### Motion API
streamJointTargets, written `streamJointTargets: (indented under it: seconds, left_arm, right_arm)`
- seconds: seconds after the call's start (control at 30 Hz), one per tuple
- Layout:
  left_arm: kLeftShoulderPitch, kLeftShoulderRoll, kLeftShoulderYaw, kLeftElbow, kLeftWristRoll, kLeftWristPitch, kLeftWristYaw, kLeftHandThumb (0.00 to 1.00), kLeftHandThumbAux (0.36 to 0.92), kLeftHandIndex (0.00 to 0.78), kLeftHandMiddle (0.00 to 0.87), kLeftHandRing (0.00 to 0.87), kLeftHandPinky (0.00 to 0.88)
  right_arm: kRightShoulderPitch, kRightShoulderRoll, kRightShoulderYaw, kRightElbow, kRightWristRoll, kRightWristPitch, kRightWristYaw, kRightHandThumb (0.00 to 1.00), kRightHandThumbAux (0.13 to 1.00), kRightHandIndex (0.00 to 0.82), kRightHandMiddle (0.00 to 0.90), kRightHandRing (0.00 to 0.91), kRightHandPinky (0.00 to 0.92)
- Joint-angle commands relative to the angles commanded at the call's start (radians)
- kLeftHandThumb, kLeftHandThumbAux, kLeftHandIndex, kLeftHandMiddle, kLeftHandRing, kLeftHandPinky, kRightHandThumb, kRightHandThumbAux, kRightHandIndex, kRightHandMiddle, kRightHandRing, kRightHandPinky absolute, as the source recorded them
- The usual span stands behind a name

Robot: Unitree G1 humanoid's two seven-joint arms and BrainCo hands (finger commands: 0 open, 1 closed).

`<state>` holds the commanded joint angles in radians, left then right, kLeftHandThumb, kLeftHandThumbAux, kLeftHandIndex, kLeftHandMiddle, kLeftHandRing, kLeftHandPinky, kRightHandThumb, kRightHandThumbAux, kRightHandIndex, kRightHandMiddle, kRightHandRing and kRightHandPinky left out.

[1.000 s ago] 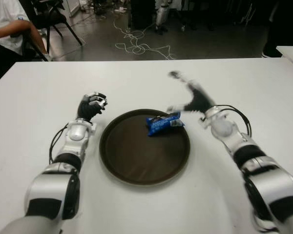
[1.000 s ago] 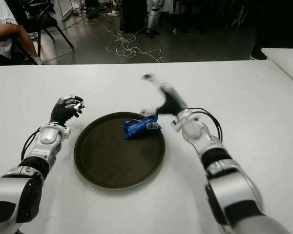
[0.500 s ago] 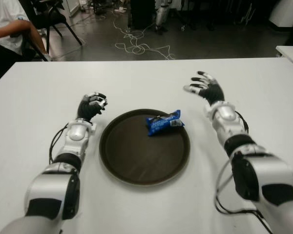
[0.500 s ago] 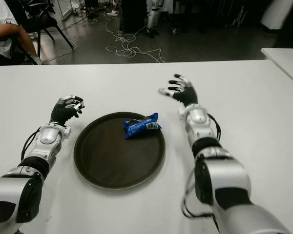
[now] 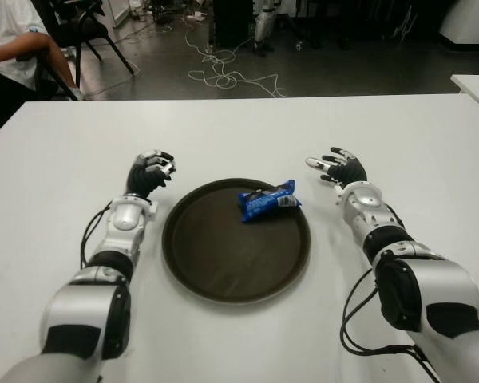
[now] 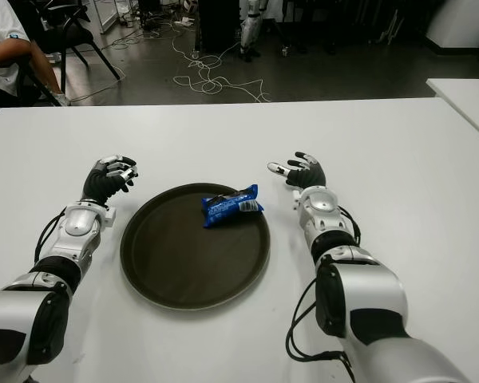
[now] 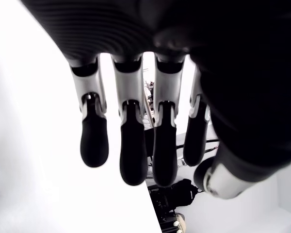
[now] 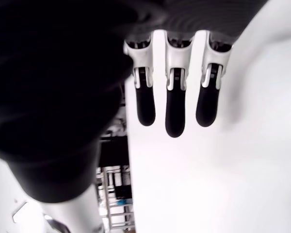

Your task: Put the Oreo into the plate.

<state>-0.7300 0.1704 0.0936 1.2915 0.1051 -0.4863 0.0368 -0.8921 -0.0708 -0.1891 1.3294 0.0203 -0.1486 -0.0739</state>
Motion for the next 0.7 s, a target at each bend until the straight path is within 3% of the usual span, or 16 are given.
streamJointTargets:
  seconds: [0.3, 0.7]
  left_arm:
    - [0.0, 0.002, -0.001, 0.0, 0.0, 0.009, -0.002, 0.694, 0.714, 0.425, 0.519, 0.541, 0.559]
    - [0.008, 0.002, 0.004, -0.003, -0.004, 0.0, -0.003, 0.695, 0.714, 0.424, 0.523, 0.548, 0.58]
  right_arm:
    - [0.013, -0.005, 0.051, 0.004, -0.065, -0.027, 0.01, 0.0, 0.902, 0.212, 0.264, 0.286, 0.329]
    - [0.024, -0.014, 0.1, 0.008, -0.144, -0.024, -0.012, 0.0, 0.876, 0.208, 0.271, 0.28, 0.302]
